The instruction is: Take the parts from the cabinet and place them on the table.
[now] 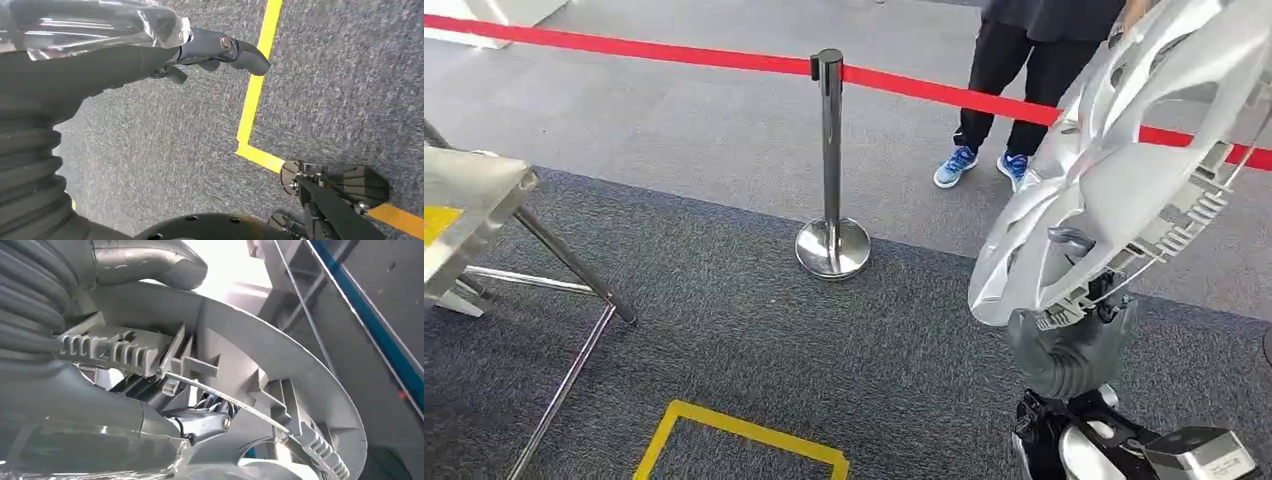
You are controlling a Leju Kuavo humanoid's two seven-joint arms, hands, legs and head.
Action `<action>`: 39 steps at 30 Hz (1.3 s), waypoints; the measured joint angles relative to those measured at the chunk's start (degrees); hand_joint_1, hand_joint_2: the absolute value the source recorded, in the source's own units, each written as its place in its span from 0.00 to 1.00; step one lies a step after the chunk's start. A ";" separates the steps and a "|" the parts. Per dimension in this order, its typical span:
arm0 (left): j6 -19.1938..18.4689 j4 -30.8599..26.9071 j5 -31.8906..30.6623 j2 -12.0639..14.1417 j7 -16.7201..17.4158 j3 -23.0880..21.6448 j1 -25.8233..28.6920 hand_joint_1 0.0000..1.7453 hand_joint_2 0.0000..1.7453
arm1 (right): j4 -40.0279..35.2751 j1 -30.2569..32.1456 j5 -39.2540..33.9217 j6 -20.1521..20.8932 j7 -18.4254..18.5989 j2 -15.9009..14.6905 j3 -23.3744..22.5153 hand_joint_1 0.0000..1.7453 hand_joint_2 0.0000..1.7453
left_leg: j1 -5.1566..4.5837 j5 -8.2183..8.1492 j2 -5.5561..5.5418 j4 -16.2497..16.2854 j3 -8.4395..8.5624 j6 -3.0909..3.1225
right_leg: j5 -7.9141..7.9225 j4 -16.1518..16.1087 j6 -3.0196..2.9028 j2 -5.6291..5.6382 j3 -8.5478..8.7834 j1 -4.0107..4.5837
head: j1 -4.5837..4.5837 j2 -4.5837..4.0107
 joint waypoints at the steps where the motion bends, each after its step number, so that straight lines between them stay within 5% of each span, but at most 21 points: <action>1: 0.00 0.00 0.00 -0.13 0.09 -0.02 0.10 0.00 1.00 | -0.02 -0.06 0.00 -0.02 0.00 0.02 -0.04 1.00 1.00 | 0.65 0.35 -0.66 -0.44 0.50 0.47 | -0.72 0.64 0.52 1.26 0.03 -0.29 | 0.02 0.00; 3: -0.02 -0.02 -0.04 -0.26 0.13 -0.02 -0.09 0.00 1.00 | -0.02 0.04 0.07 -0.04 -0.07 0.02 -0.22 1.00 1.00 | 0.91 0.43 -2.01 -0.43 0.45 0.87 | -4.22 6.95 0.81 5.95 -2.85 -0.35 | 0.55 0.00; 6: -0.07 0.00 -0.07 -0.37 0.13 -0.02 -0.09 0.00 1.00 | 0.00 0.24 0.17 -0.11 -0.07 -0.04 -0.52 1.00 1.00 | 0.98 0.41 -4.36 -0.39 0.36 0.98 | -8.23 19.10 1.19 7.15 -9.24 -0.38 | 0.63 0.00; 7: -0.09 0.00 -0.09 -0.44 0.15 -0.02 -0.04 0.00 1.00 | 0.00 0.35 0.24 -0.18 -0.07 -0.04 -0.55 1.00 1.00 | 1.05 0.41 -5.25 -0.36 0.41 0.96 | -7.08 18.67 1.19 7.17 -9.39 -0.45 | 0.66 0.00; 9: -0.15 0.00 -0.11 -0.55 0.15 -0.02 -0.03 0.00 1.00 | -0.02 0.36 0.31 -0.26 -0.07 -0.04 -0.61 1.00 1.00 | 1.34 0.37 -7.04 -0.18 0.57 0.63 | -1.90 10.67 1.22 7.63 -6.13 -0.83 | 0.63 0.00; 10: -0.20 0.00 -0.15 -0.57 0.15 -0.02 -0.03 0.00 1.00 | -0.02 0.36 0.37 -0.33 -0.07 -0.02 -0.70 1.00 1.00 | 1.51 0.23 -7.82 0.12 0.56 0.28 | 0.59 5.59 1.44 8.94 -3.90 -1.21 | 0.68 0.00; 11: -0.20 0.00 -0.15 -0.50 0.18 0.00 -0.07 0.00 1.00 | -0.02 0.36 0.39 -0.44 -0.07 -0.04 -0.81 1.00 1.00 | 1.51 0.10 -8.40 0.44 0.17 -0.12 | 1.01 2.38 1.74 12.11 -2.74 -1.82 | 0.83 0.00; 12: -0.20 0.00 -0.15 -0.48 0.22 0.00 -0.20 0.00 1.00 | -0.11 0.43 0.44 -0.46 -0.13 0.02 -0.85 1.00 1.00 | 1.30 -0.10 -9.30 1.13 -0.44 -0.55 | 0.59 1.57 1.24 12.45 -2.36 -1.70 | 0.76 0.00; 15: -0.20 0.00 -0.04 -0.39 0.28 0.15 0.21 0.00 1.00 | -0.11 0.51 0.55 -0.50 -0.13 0.20 -0.94 1.00 1.00 | 1.74 0.56 -10.98 0.50 -0.97 -1.72 | 0.74 1.82 0.06 10.65 -2.35 -1.18 | 0.72 0.00; 16: -0.20 0.00 -0.02 -0.35 0.31 0.26 0.28 0.00 1.00 | -0.13 0.40 0.61 -0.52 -0.13 0.29 -0.96 1.00 1.00 | 1.72 0.34 -9.96 0.77 -1.38 -1.82 | 0.98 1.61 -0.40 9.82 -2.31 -1.49 | 0.79 0.00; 18: -0.07 0.00 0.02 -0.33 0.31 0.44 0.20 0.00 1.00 | -0.24 0.43 0.63 -0.65 -0.15 0.46 -1.16 1.00 1.00 | 1.17 -2.60 -3.80 5.40 -3.51 -2.09 | 0.92 1.59 -1.19 8.49 -2.32 -1.15 | -0.09 0.00; 20: -0.02 0.00 0.02 -0.24 0.31 0.46 0.00 0.00 1.00 | -0.24 0.52 0.87 -0.72 -0.15 0.44 -1.40 1.00 1.00 | 1.19 -6.86 -2.74 15.09 -8.12 -2.10 | 0.80 1.60 -1.43 6.79 -2.39 -0.75 | -0.07 0.00; 22: -0.02 0.00 -0.04 -0.20 0.29 0.46 0.07 0.00 1.00 | -0.28 0.71 1.18 -1.09 -0.15 0.46 -1.46 1.00 1.00 | 1.17 -7.27 -2.75 18.71 -9.84 -1.96 | 0.70 1.60 -1.58 5.18 -2.35 -0.48 | -0.04 0.00; 25: -0.09 0.00 -0.53 -0.04 0.20 0.46 0.20 0.00 1.00 | -0.66 0.92 1.31 -1.49 -0.15 0.46 -1.68 1.00 1.00 | 0.73 -1.23 -1.26 6.28 -2.96 -1.12 | 0.40 1.60 -1.68 3.16 -1.95 -0.19 | -0.09 0.00; 26: -0.13 -0.02 -0.61 0.00 0.20 0.46 0.17 0.00 1.00 | -1.03 1.13 1.33 -1.57 -0.15 0.52 -1.86 1.00 1.00 | 0.08 -0.53 2.13 1.88 -0.41 -0.44 | 0.27 1.58 -1.55 2.64 -1.70 -0.13 | -0.02 0.00; 27: -0.18 -0.02 -0.68 0.15 0.20 0.46 0.01 0.00 1.00 | -1.31 1.40 1.40 -1.71 -0.15 0.55 -2.01 1.00 1.00 | -0.57 -1.21 3.52 1.00 0.01 -0.14 | -0.03 1.75 -1.12 2.10 -1.76 0.40 | -0.02 0.00; 31: -0.39 -0.02 -0.72 0.09 0.18 0.46 0.11 0.00 1.00 | -1.79 1.68 1.49 -2.05 -0.15 0.61 -2.32 1.00 1.00 | -0.30 -0.73 0.31 0.26 0.85 0.64 | -0.58 1.22 -0.15 -0.48 -0.82 0.37 | -0.09 0.00; 33: -0.42 -0.02 -0.70 -0.07 0.20 0.46 0.10 0.00 1.00 | -2.10 1.82 1.42 -2.14 -0.17 0.61 -2.58 1.00 1.00 | 0.41 -0.28 -0.93 -0.10 0.95 1.08 | -2.94 5.11 0.41 4.82 -2.12 -0.12 | 0.28 0.00; 36: -0.39 0.00 -0.59 -0.22 0.26 0.46 0.02 0.00 1.00 | -2.08 2.15 1.35 -2.14 -0.15 0.57 -3.10 1.00 1.00 | 0.74 -0.21 -3.38 -0.04 0.85 1.17 | -8.04 18.34 1.11 7.12 -8.82 -0.27 | 0.61 0.00; 37: -0.39 0.00 -0.55 -0.31 0.37 0.48 0.09 0.00 1.00 | -2.08 2.25 1.29 -2.14 -0.15 0.55 -3.19 1.00 1.00 | 0.84 -0.21 -4.26 -0.01 0.88 1.15 | -7.58 19.45 1.13 7.16 -9.79 -0.33 | 0.55 0.00; 39: -0.33 0.00 -0.52 -0.46 0.48 0.48 0.11 0.00 1.00 | -2.08 2.30 1.29 -2.12 -0.15 0.55 -3.26 1.00 1.00 | 1.18 -0.25 -6.07 0.20 0.96 0.96 | -3.12 13.29 1.21 7.37 -7.46 -0.58 | 0.57 0.00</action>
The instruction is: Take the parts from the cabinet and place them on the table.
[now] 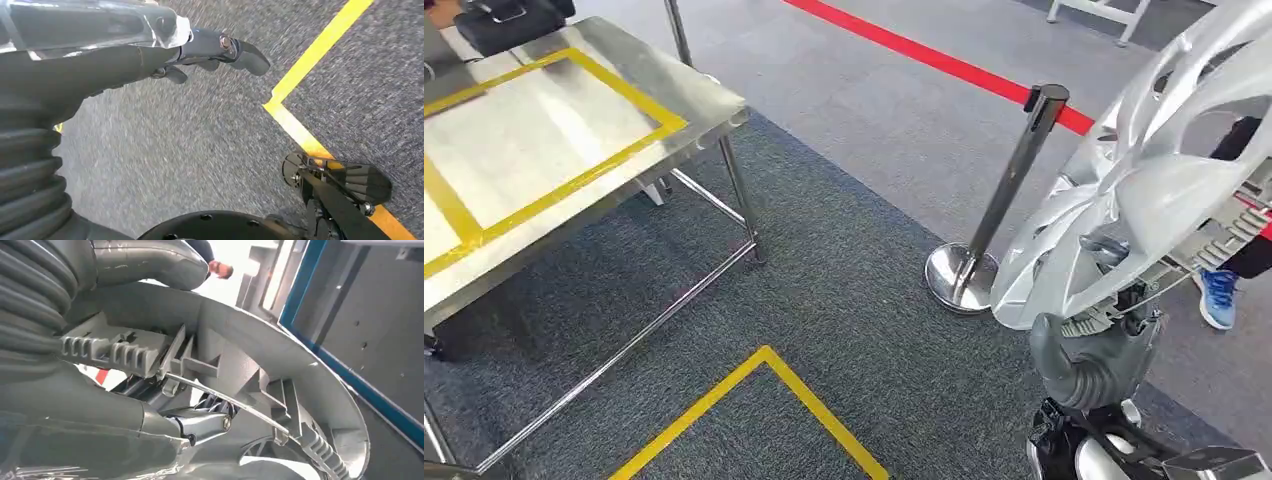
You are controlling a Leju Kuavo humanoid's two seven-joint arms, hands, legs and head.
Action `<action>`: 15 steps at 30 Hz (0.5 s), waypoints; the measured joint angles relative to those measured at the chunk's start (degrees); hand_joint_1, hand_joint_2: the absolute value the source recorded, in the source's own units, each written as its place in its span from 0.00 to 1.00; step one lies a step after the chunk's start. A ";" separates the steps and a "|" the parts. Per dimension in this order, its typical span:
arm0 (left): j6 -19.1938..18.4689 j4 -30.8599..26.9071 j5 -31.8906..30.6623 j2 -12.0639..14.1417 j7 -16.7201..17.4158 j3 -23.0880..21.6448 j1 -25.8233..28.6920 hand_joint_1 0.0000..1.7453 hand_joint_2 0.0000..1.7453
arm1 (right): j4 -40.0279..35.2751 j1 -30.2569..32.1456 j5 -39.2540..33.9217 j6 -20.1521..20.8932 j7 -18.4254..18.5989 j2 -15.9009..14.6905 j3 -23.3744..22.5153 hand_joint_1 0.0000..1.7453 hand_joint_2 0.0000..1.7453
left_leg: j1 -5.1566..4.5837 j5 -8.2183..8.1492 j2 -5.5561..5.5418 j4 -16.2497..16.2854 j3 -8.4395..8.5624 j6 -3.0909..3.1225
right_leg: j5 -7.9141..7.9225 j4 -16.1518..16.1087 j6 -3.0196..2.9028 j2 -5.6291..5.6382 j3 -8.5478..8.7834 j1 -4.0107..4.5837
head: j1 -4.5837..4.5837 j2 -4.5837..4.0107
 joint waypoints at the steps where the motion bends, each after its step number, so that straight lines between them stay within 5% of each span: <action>1: 0.05 0.00 0.00 -0.07 0.02 0.00 -0.01 0.00 1.00 | 0.00 -0.01 0.00 0.00 0.00 0.02 -0.05 1.00 1.00 | 0.25 -0.13 -0.89 0.23 0.02 -0.30 | 2.83 -5.34 0.20 0.56 2.36 -0.29 | 0.00 0.00; 2: 0.13 0.00 0.00 -0.09 0.02 0.02 -0.01 0.00 1.00 | 0.00 -0.02 0.00 -0.02 0.00 0.02 -0.20 1.00 1.00 | 0.39 -0.36 -1.72 0.58 -0.10 -0.78 | 4.76 -10.44 0.63 2.71 4.47 -0.90 | 0.13 0.00; 3: 0.15 0.00 0.00 -0.02 0.02 0.04 -0.10 0.00 1.00 | 0.02 0.01 0.04 0.00 0.00 0.02 -0.31 1.00 1.00 | 0.06 -0.51 -2.36 1.11 -0.63 -1.38 | 3.73 -11.47 0.71 4.69 4.95 -0.88 | 0.31 0.00; 4: 0.15 -0.02 -0.02 -0.04 0.02 0.11 -0.11 0.00 1.00 | 0.00 0.03 0.18 0.00 0.00 0.09 -0.35 1.00 1.00 | 0.12 -0.33 -2.97 1.05 -0.94 -1.65 | 3.96 -11.33 -0.12 3.93 4.75 -0.85 | 0.11 0.00; 7: 0.15 0.00 -0.04 0.02 0.02 0.46 0.21 0.00 1.00 | 0.00 -0.05 0.26 0.00 0.00 0.20 -0.46 1.00 1.00 | 0.41 0.18 -4.46 0.47 -1.26 -2.55 | 4.25 -11.48 -1.31 2.40 4.96 -0.78 | 0.00 0.00; 8: 0.13 0.00 -0.04 0.00 0.02 0.52 0.27 0.00 1.00 | -0.02 -0.22 0.28 -0.02 0.00 0.22 -0.55 1.00 1.00 | 0.24 -0.31 -2.43 1.05 -1.56 -2.65 | 4.38 -11.57 -1.63 1.58 5.00 -0.88 | 0.04 0.00; 9: 0.13 0.00 -0.04 0.04 0.02 0.52 0.25 0.00 1.00 | -0.02 -0.22 0.26 -0.02 0.00 0.31 -0.61 1.00 1.00 | -0.05 -2.09 1.06 3.54 -2.88 -2.89 | 4.30 -11.58 -2.18 0.93 4.98 -0.79 | -0.53 0.00; 10: 0.15 0.00 -0.04 0.15 0.02 0.55 0.09 0.00 1.00 | -0.04 -0.19 0.31 0.00 0.00 0.35 -0.74 1.00 1.00 | 0.01 -4.27 2.67 7.64 -4.82 -3.05 | 4.28 -11.58 -2.35 0.35 4.88 -0.66 | -0.77 0.00; 12: 0.15 0.00 -0.04 0.24 0.02 0.59 -0.02 0.00 1.00 | -0.04 -0.10 0.35 -0.02 0.00 0.35 -0.90 1.00 1.00 | 0.01 -8.03 3.37 17.04 -9.40 -3.14 | 4.20 -11.57 -2.48 -1.26 4.71 -0.45 | -0.77 0.00; 13: 0.13 0.00 -0.07 0.26 0.02 0.61 0.00 0.00 1.00 | -0.02 -0.08 0.35 -0.02 0.00 0.35 -0.92 1.00 1.00 | 0.01 -8.31 3.36 19.20 -10.44 -3.11 | 4.19 -11.57 -2.50 -2.00 4.71 -0.39 | -0.79 0.00; 15: 0.13 0.00 -0.07 0.35 0.02 0.83 0.12 0.00 1.00 | -0.02 -0.11 0.35 -0.02 0.00 0.35 -0.96 1.00 1.00 | -0.02 -5.05 3.52 14.42 -7.89 -2.83 | 4.08 -11.57 -2.53 -3.49 4.88 -0.30 | -0.79 0.00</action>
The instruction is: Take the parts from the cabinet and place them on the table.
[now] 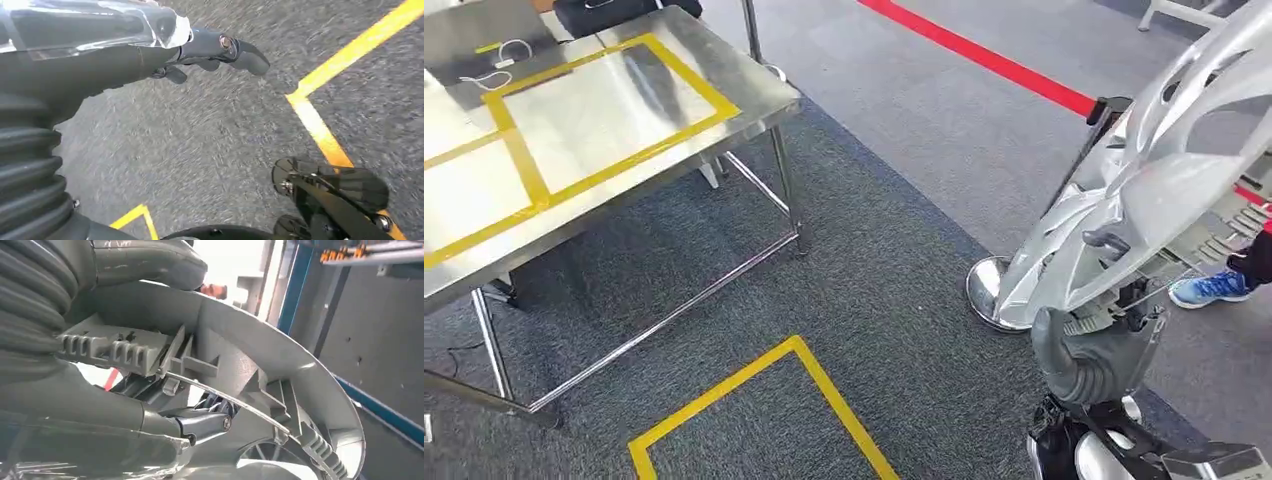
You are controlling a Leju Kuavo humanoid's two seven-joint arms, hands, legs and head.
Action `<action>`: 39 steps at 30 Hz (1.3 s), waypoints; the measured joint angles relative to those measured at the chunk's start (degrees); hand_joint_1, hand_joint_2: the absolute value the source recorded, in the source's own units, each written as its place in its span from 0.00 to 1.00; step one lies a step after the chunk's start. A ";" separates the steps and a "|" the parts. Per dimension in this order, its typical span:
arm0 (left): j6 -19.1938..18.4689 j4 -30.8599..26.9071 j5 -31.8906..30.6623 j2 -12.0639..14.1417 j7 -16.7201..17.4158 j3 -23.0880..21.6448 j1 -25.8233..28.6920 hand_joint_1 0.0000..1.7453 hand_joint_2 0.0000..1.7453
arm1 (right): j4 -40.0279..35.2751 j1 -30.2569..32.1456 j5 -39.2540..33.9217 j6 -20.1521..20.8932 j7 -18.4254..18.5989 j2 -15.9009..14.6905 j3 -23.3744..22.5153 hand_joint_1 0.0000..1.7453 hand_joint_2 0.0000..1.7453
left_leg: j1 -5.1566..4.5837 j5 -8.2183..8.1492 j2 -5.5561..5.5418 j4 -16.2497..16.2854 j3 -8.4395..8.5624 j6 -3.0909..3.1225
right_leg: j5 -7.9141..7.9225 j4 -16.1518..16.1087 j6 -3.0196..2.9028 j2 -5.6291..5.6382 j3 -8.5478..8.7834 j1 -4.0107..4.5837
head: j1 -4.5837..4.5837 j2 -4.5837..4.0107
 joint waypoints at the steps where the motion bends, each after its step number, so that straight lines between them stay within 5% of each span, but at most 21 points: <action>1: -0.02 0.00 0.00 0.05 0.00 0.04 0.00 0.00 1.00 | 0.00 -0.04 0.00 0.00 0.00 0.00 -0.02 1.00 1.00 | -0.11 2.35 0.62 -5.25 2.87 0.22 | -0.09 0.00 0.02 -0.65 0.17 0.05 | 0.02 0.00; 2: -0.02 0.00 0.00 0.09 0.00 0.09 -0.02 0.00 1.00 | 0.00 -0.13 0.00 -0.02 0.00 0.00 -0.02 1.00 1.00 | -0.43 4.36 2.59 -10.85 6.03 0.72 | -0.21 0.00 0.13 -1.24 0.34 0.12 | 0.00 0.00; 3: -0.02 -0.02 0.00 0.22 0.00 0.11 -0.14 0.00 1.00 | 0.00 -0.15 -0.02 -0.07 0.00 0.00 -0.04 1.00 1.00 | -1.05 3.69 5.49 -13.67 7.39 1.08 | -0.34 -0.01 0.35 -1.74 0.45 0.25 | 0.07 0.00; 7: -0.13 -0.02 0.11 0.24 0.09 0.26 -0.13 0.00 1.00 | 0.04 -0.48 -0.20 -0.15 0.00 0.04 -0.07 1.00 1.00 | -1.44 4.14 2.54 -14.09 6.94 2.05 | -0.56 -0.54 1.59 -4.18 1.12 0.45 | -0.02 0.00; 8: -0.13 0.00 0.13 0.18 0.09 0.31 -0.05 0.00 1.00 | 0.04 -0.59 -0.20 -0.39 0.00 0.04 -0.07 1.00 1.00 | -0.50 4.72 1.93 -14.76 7.98 2.48 | -1.01 -0.15 1.96 -3.49 1.14 0.18 | 0.05 0.00; 10: -0.15 0.00 0.17 0.00 0.13 0.42 -0.12 0.00 1.00 | 0.07 -0.81 -0.20 -0.63 -0.02 0.04 -0.11 1.00 1.00 | -0.30 5.04 0.67 -14.72 8.02 3.00 | -4.16 4.98 2.35 1.60 -0.94 0.19 | 0.51 0.00; 13: -0.37 0.00 0.17 -0.15 0.18 0.57 -0.13 0.00 1.00 | 0.15 -0.69 -0.17 -1.03 0.00 0.00 -0.13 1.00 1.00 | -0.30 5.05 -1.69 -14.70 7.87 3.05 | -8.20 17.49 2.79 3.30 -7.51 0.20 | 0.66 0.00; 15: -0.55 0.00 0.42 -0.22 0.50 0.66 -0.10 0.00 1.00 | 0.20 -0.54 -0.31 -1.03 0.00 -0.02 -0.15 1.00 1.00 | -0.13 5.04 -3.50 -14.62 7.96 3.02 | -5.12 14.45 2.65 3.39 -6.91 0.13 | 0.68 0.00; 17: -0.55 0.00 0.72 -0.37 0.90 0.96 -0.10 0.00 1.00 | 0.20 -0.56 -0.83 -0.92 0.00 -0.04 -0.17 1.00 1.00 | 0.16 4.81 -5.24 -14.18 7.99 2.61 | 0.53 3.85 2.74 4.57 -2.37 -0.16 | 0.72 0.00; 18: -0.52 0.00 0.81 -0.37 0.98 1.09 -0.09 0.00 1.00 | 0.20 -0.58 -0.92 -0.83 0.00 -0.07 -0.22 1.00 1.00 | 0.20 4.62 -5.85 -13.94 7.78 2.21 | 0.86 0.19 2.98 7.11 -0.76 -0.63 | 0.75 0.00; 19: -0.44 0.00 1.05 -0.37 1.14 1.22 -0.17 0.00 1.00 | 0.33 -0.59 -0.98 -0.57 0.00 -0.09 -0.22 1.00 1.00 | -0.12 4.47 -6.55 -13.51 7.33 1.74 | 0.69 -0.20 2.65 7.49 -0.71 -0.42 | 0.77 0.00; 23: -0.11 0.02 1.22 -0.35 1.90 1.86 0.14 0.00 1.00 | 0.66 -0.91 -1.22 -0.26 0.00 -0.11 -0.31 1.00 1.00 | 0.19 4.83 -7.60 -13.89 6.58 0.74 | 1.08 -0.18 1.30 5.18 -0.77 -0.58 | 0.52 0.00; 25: 0.02 0.02 1.22 -0.41 2.03 1.97 0.17 0.00 1.00 | 0.66 -1.08 -1.22 -0.26 0.00 -0.07 -0.44 1.00 1.00 | -0.23 2.15 -1.56 -10.00 4.75 0.30 | 1.00 -0.28 0.57 3.96 -0.71 -0.47 | -0.24 0.00; 27: 0.15 0.02 1.20 -0.39 2.03 2.01 -0.08 0.00 1.00 | 0.66 -0.95 -1.20 -0.26 0.00 -0.07 -0.50 1.00 1.00 | -0.04 -2.23 -0.13 -0.51 -0.03 0.06 | 0.95 -0.25 0.45 2.42 -0.85 -0.33 | -0.28 0.00; 29: 0.15 0.02 1.20 -0.39 2.12 2.12 -0.04 0.00 1.00 | 0.68 -0.80 -1.20 -0.26 0.00 -0.07 -0.50 1.00 1.00 | -0.02 -3.15 -0.06 4.55 -2.65 -0.04 | 0.86 -0.24 0.40 0.83 -0.87 -0.33 | -0.28 0.00; 30: 0.15 0.02 1.20 -0.39 2.25 2.25 0.02 0.00 1.00 | 0.68 -0.78 -1.20 -0.26 0.00 -0.07 -0.50 1.00 1.00 | -0.02 -1.78 0.02 2.90 -1.89 0.03 | 0.80 -0.24 0.45 0.16 -0.83 -0.33 | -0.28 0.00; 32: 0.15 0.02 1.20 -0.35 2.27 2.51 0.05 0.00 1.00 | 0.68 -0.80 -1.22 -0.26 0.00 -0.07 -0.50 1.00 1.00 | -0.11 3.05 1.37 -7.33 3.59 0.34 | 0.58 -0.24 0.69 -1.32 -0.51 -0.33 | -0.28 0.00; 33: 0.15 0.02 1.20 -0.28 2.27 2.54 0.02 0.00 1.00 | 0.68 -0.81 -1.22 -0.26 0.00 -0.04 -0.50 1.00 1.00 | -0.30 4.52 3.97 -12.42 6.63 0.68 | 0.45 -0.24 0.91 -1.87 -0.25 -0.21 | -0.33 0.00; 34: 0.24 0.00 1.20 -0.20 2.32 2.54 -0.12 0.00 1.00 | 0.68 -0.80 -1.20 -0.26 0.00 -0.06 -0.50 1.00 1.00 | -0.79 3.70 5.79 -13.69 7.29 0.89 | 0.15 -0.15 1.37 -2.31 -0.14 0.30 | -0.24 0.00; 38: 0.15 0.00 1.09 -0.22 2.69 2.71 -0.07 0.00 1.00 | 0.68 -1.08 -1.14 -0.26 0.00 0.07 -0.42 1.00 1.00 | -0.82 4.07 2.57 -14.08 7.19 1.91 | -0.16 -0.86 2.71 -4.70 1.09 0.04 | -0.17 0.00; 39: 0.13 0.00 1.05 -0.24 2.80 2.73 0.05 0.00 1.00 | 0.68 -1.33 -1.09 -0.28 0.00 0.07 -0.46 1.00 1.00 | -0.23 4.47 1.75 -14.49 7.98 2.28 | -0.79 -0.31 3.15 -2.98 1.20 -0.24 | 0.07 0.00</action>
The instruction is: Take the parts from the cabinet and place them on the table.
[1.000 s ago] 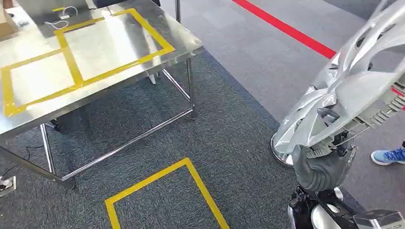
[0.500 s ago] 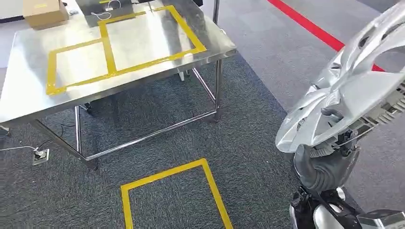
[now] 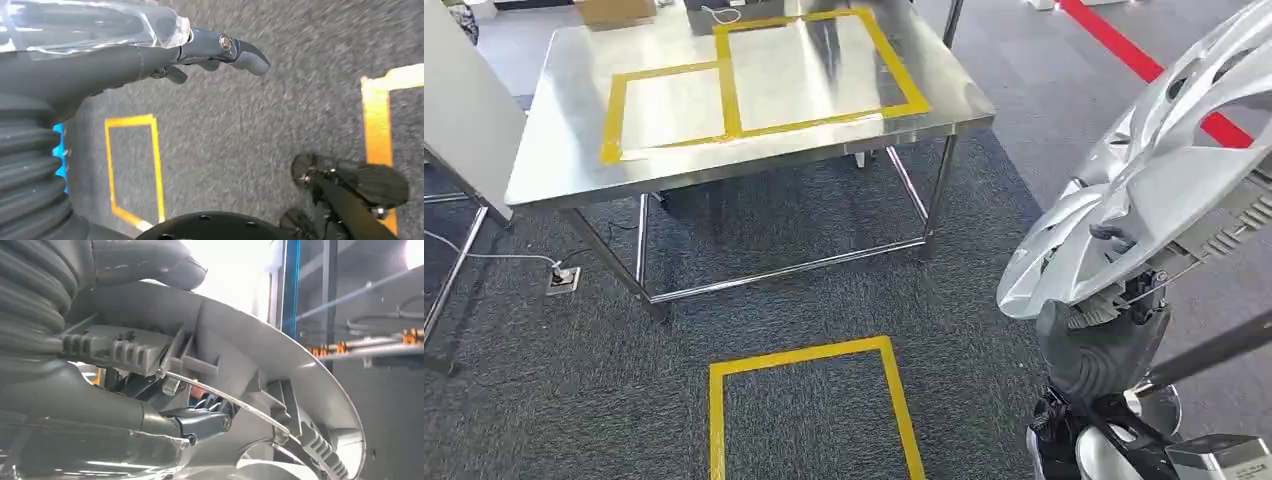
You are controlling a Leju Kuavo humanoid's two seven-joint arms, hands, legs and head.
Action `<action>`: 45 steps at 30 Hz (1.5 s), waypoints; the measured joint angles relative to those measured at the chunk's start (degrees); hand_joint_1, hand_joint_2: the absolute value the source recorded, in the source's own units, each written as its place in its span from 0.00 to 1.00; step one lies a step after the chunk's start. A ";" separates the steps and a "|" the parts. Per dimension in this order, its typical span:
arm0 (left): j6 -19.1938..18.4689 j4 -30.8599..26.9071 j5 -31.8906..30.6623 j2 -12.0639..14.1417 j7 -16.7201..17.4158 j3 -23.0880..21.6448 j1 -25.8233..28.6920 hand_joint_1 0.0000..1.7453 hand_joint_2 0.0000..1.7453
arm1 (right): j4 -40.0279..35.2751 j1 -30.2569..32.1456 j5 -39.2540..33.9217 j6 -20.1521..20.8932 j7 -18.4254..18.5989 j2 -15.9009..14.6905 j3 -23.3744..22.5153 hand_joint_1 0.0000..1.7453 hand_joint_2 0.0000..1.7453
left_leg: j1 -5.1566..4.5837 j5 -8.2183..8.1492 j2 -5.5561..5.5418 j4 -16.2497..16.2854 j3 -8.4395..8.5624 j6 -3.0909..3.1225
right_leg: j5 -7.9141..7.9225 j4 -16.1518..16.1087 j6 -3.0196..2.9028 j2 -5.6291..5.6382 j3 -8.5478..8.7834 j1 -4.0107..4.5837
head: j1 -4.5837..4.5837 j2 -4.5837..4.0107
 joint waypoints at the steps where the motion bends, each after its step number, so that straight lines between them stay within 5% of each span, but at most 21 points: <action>1: 0.00 0.00 -0.04 -0.07 0.04 0.00 -0.05 0.00 1.00 | 0.02 -0.05 0.07 0.00 0.00 0.02 0.02 1.00 1.00 | 0.17 0.20 -0.54 0.01 0.00 0.33 | -1.47 2.10 0.12 3.22 -0.91 -0.05 | 0.15 0.00; 2: -0.02 0.00 -0.06 -0.13 0.11 0.00 -0.28 0.00 1.00 | 0.02 -0.02 0.09 0.00 0.00 0.04 0.02 1.00 1.00 | 0.23 0.25 -1.33 0.01 -0.09 0.44 | -3.81 6.50 0.23 5.17 -3.03 -0.04 | 0.44 0.00; 3: -0.02 0.00 -0.06 -0.24 0.24 0.04 -0.34 0.00 1.00 | 0.04 -0.02 0.15 0.00 0.00 0.04 0.02 1.00 1.00 | 0.22 0.26 -2.16 0.04 -0.15 0.54 | -5.84 11.33 0.34 5.98 -5.47 -0.03 | 0.70 0.00; 5: 0.00 0.00 -0.06 -0.28 0.55 0.17 -0.29 0.00 1.00 | 0.22 -0.01 0.15 0.00 0.00 0.02 0.02 1.00 1.00 | 0.09 0.24 -3.90 0.08 -0.17 0.58 | -7.09 17.86 0.36 6.32 -9.21 0.06 | 0.68 0.00; 7: 0.02 0.00 0.05 -0.33 0.70 0.24 -0.22 0.00 1.00 | 0.48 -0.02 0.15 0.02 0.00 0.02 0.02 1.00 1.00 | 0.11 0.23 -5.91 0.11 -0.04 0.57 | -3.20 13.19 -0.10 6.52 -7.73 0.07 | 0.72 0.00; 9: 0.13 0.00 0.09 -0.46 0.85 0.26 -0.22 0.00 1.00 | 0.48 -0.10 0.06 0.02 0.00 0.02 0.02 1.00 1.00 | 0.17 0.13 -7.75 0.21 0.15 0.37 | 2.20 2.38 -0.52 8.30 -3.06 -0.07 | 0.74 0.00; 10: 0.13 0.00 0.09 -0.57 0.92 0.28 -0.22 0.00 1.00 | 0.55 -0.20 -0.02 0.02 0.00 0.02 0.02 1.00 1.00 | -0.03 0.05 -8.40 0.36 -0.05 0.04 | 1.58 0.05 -0.75 10.61 -2.02 -0.20 | 0.66 0.00; 14: 0.28 0.02 0.11 -0.48 1.20 0.39 0.06 0.00 1.00 | 1.05 -0.75 -0.31 0.24 0.00 0.13 0.22 1.00 1.00 | 0.44 0.25 -10.36 0.09 -0.88 -1.52 | 1.91 -0.46 -1.70 8.91 -1.81 0.26 | 0.64 0.00; 15: 0.37 0.00 0.11 -0.30 1.31 0.48 0.07 0.00 1.00 | 1.14 -1.10 -0.37 0.24 0.00 0.20 0.26 1.00 1.00 | 0.47 -0.09 -9.85 0.43 -1.15 -1.67 | 2.14 -0.80 -2.10 7.92 -1.60 -0.32 | 0.68 0.00; 17: 0.39 0.00 0.13 -0.46 1.44 0.59 -0.02 0.00 1.00 | 1.29 -1.44 -0.44 0.24 0.00 0.28 0.26 1.00 1.00 | 0.07 -3.12 -3.76 5.44 -3.67 -2.24 | 1.93 -0.85 -2.71 6.86 -1.44 -0.18 | -0.28 0.00; 19: 0.59 0.00 0.13 -0.35 1.53 0.61 -0.29 0.00 1.00 | 1.64 -1.49 -0.48 0.28 0.00 0.26 0.26 1.00 1.00 | 0.31 -7.13 -1.83 15.27 -8.84 -2.63 | 1.77 -0.83 -2.94 5.32 -1.43 0.02 | -0.30 0.00; 21: 0.54 0.00 0.11 -0.33 1.68 0.63 -0.25 0.00 1.00 | 1.99 -1.52 -1.69 0.94 0.00 0.28 0.37 1.00 1.00 | 0.35 -6.78 -1.67 17.85 -10.41 -2.79 | 1.62 -0.82 -2.84 4.41 -1.36 0.01 | -0.33 0.00; 22: 0.54 0.00 0.09 -0.29 1.70 0.66 -0.18 0.00 1.00 | 2.12 -1.60 -2.29 1.22 0.00 0.28 0.48 1.00 1.00 | 0.38 -4.91 -1.64 15.10 -9.07 -2.73 | 1.57 -0.81 -2.76 4.03 -1.29 0.00 | -0.33 0.00; 24: 0.54 0.00 0.09 -0.20 1.70 0.68 -0.17 0.00 1.00 | 2.38 -1.99 -2.69 1.44 0.00 0.28 0.63 1.00 1.00 | 0.33 -0.12 -1.20 4.47 -3.26 -2.44 | 1.40 -0.82 -2.49 3.57 -1.01 -0.01 | -0.35 0.00; 25: 0.54 0.00 0.07 -0.17 1.70 0.70 -0.21 0.00 1.00 | 2.40 -2.22 -2.78 1.46 0.00 0.28 0.68 1.00 1.00 | 0.17 0.16 -0.16 0.00 -0.89 -2.10 | 1.29 -0.81 -2.29 3.41 -0.90 0.06 | -0.30 0.00; 27: 0.52 0.00 0.02 -0.26 1.70 0.72 -0.24 0.00 1.00 | 2.60 -2.67 -2.84 1.46 0.00 0.28 0.66 1.00 1.00 | 0.03 0.55 -0.41 -0.22 -0.45 -1.78 | 0.94 -0.45 -2.08 3.40 -1.05 0.60 | -0.33 0.00; 37: 0.39 0.00 -0.04 -0.31 1.57 0.85 -0.22 0.00 1.00 | 4.06 -2.79 -2.02 0.53 0.00 0.28 0.63 1.00 1.00 | -0.12 0.23 -0.69 -0.07 -0.47 -1.27 | 1.44 -1.60 -1.40 3.39 -0.45 0.47 | -0.24 0.00; 45: 0.35 0.00 -0.24 -0.54 1.55 1.64 -0.23 0.00 1.00 | 7.19 -5.24 3.05 -6.97 0.96 0.26 -0.39 1.00 1.00 | -0.06 0.25 -0.69 -0.09 -0.42 -1.25 | 1.46 -1.59 -1.37 3.40 -0.46 0.59 | -0.26 0.00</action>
